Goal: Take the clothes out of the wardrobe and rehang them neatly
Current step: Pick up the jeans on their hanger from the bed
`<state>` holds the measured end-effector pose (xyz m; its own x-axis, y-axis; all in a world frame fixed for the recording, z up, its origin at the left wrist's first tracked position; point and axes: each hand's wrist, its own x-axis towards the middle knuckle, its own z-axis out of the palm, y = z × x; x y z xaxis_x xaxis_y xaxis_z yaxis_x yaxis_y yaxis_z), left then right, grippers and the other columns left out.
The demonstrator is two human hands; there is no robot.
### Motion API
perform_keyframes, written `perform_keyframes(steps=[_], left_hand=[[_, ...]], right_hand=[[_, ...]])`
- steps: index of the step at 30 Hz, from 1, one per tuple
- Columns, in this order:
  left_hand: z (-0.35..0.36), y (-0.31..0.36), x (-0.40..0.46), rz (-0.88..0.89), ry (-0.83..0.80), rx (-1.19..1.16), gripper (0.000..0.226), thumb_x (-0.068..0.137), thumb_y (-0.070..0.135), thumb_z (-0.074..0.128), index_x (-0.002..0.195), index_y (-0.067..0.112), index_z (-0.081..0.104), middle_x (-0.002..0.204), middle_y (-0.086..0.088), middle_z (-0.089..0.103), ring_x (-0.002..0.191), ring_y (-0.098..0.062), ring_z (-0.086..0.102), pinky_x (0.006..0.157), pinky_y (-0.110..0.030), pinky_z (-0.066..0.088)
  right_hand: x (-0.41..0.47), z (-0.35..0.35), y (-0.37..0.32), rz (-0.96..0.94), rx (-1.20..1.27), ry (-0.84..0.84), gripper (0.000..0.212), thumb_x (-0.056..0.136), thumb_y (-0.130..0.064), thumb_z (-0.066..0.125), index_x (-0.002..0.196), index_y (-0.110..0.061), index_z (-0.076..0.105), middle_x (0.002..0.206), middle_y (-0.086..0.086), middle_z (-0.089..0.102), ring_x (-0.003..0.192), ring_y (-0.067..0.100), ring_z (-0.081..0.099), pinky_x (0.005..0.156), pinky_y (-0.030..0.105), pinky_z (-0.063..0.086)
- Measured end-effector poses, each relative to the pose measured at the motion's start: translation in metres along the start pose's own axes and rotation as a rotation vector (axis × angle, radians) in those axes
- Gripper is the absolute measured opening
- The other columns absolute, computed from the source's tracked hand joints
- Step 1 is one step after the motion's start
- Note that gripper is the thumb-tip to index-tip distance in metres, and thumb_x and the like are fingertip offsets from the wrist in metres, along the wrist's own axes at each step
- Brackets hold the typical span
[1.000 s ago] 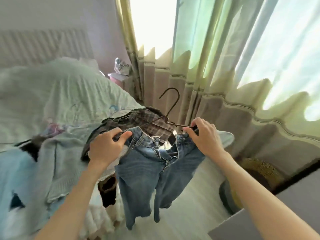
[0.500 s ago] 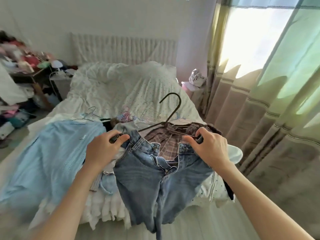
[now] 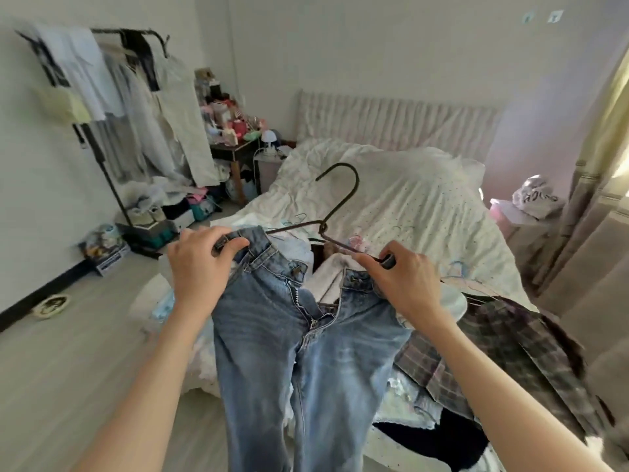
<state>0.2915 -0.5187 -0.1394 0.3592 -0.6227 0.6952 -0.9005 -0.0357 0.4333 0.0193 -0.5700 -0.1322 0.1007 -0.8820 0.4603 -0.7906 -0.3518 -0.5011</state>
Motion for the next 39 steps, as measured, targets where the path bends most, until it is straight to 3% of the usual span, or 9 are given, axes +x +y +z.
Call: perform_keyframes(steps=[8,11,14,16,20,23,26,33,39], left_hand=[[-0.035,-0.076,0.053,-0.147,0.262,0.163,0.026,0.081,0.026,0.068,0.097,0.006,0.068,0.092,-0.014,0.067,0.092,-0.037,0.048,0.083,-0.037,0.022],[-0.036,-0.105,0.096,-0.114,0.315,0.182,0.025,0.083,0.024,0.067,0.097,0.004,0.067,0.094,-0.015,0.066,0.096,-0.036,0.048,0.097,-0.042,0.023],[-0.027,-0.13,0.152,-0.056,0.361,0.176,0.025,0.085,0.024,0.064,0.099,0.003,0.065,0.095,-0.016,0.064,0.1,-0.037,0.05,0.108,-0.041,0.013],[-0.018,-0.145,0.192,-0.022,0.384,0.177,0.026,0.085,0.026,0.063,0.098,0.004,0.065,0.094,-0.015,0.064,0.1,-0.036,0.051,0.109,-0.042,0.012],[0.008,-0.166,0.269,0.077,0.413,0.173,0.026,0.083,0.029,0.064,0.094,0.006,0.066,0.088,-0.012,0.064,0.091,-0.029,0.046,0.097,-0.056,0.031],[0.034,-0.179,0.319,0.094,0.405,0.144,0.027,0.083,0.03,0.064,0.095,0.006,0.067,0.089,-0.012,0.064,0.09,-0.032,0.049,0.095,-0.047,0.03],[0.071,-0.199,0.357,0.093,0.354,0.136,0.028,0.084,0.034,0.064,0.096,0.008,0.067,0.092,-0.01,0.065,0.092,-0.031,0.05,0.089,-0.036,0.024],[0.201,-0.269,0.407,0.072,0.074,0.13,0.027,0.086,0.041,0.06,0.095,0.017,0.067,0.098,0.0,0.065,0.097,-0.023,0.049,0.076,-0.03,0.019],[0.343,-0.327,0.432,-0.036,-0.311,0.17,0.033,0.09,0.045,0.052,0.105,0.018,0.064,0.111,-0.002,0.062,0.11,-0.025,0.048,0.087,-0.037,0.029]], right_hand=[[0.055,0.08,-0.093,0.006,0.269,-0.148,0.05,0.074,-0.063,0.062,0.066,-0.014,0.056,0.058,-0.002,0.056,0.065,0.021,0.056,0.057,0.03,0.037],[0.091,0.105,-0.126,0.01,0.332,-0.163,0.048,0.074,-0.062,0.063,0.065,-0.015,0.055,0.059,-0.003,0.055,0.065,0.018,0.054,0.054,0.027,0.033],[0.135,0.127,-0.154,0.011,0.386,-0.14,0.051,0.073,-0.064,0.062,0.062,-0.015,0.052,0.059,-0.004,0.055,0.058,0.013,0.05,0.052,0.023,0.032],[0.168,0.14,-0.169,0.011,0.414,-0.119,0.051,0.073,-0.063,0.063,0.059,-0.017,0.048,0.056,-0.005,0.051,0.056,0.01,0.047,0.052,0.023,0.032],[0.233,0.165,-0.188,0.043,0.435,-0.058,0.048,0.073,-0.061,0.064,0.062,-0.016,0.054,0.058,-0.006,0.054,0.06,0.012,0.049,0.053,0.027,0.033],[0.279,0.184,-0.194,0.049,0.425,-0.012,0.046,0.074,-0.06,0.064,0.063,-0.016,0.056,0.056,-0.007,0.053,0.058,0.008,0.048,0.051,0.024,0.031],[0.321,0.214,-0.191,0.055,0.367,0.006,0.045,0.075,-0.062,0.062,0.062,-0.02,0.053,0.058,-0.006,0.054,0.06,0.013,0.051,0.052,0.027,0.032],[0.402,0.334,-0.139,0.108,0.203,-0.027,0.054,0.077,-0.067,0.054,0.071,-0.013,0.053,0.062,0.004,0.06,0.062,0.024,0.056,0.056,0.031,0.043],[0.455,0.454,-0.071,0.231,0.124,-0.136,0.052,0.08,-0.062,0.056,0.061,-0.018,0.036,0.054,-0.002,0.045,0.053,0.018,0.043,0.049,0.029,0.032]])
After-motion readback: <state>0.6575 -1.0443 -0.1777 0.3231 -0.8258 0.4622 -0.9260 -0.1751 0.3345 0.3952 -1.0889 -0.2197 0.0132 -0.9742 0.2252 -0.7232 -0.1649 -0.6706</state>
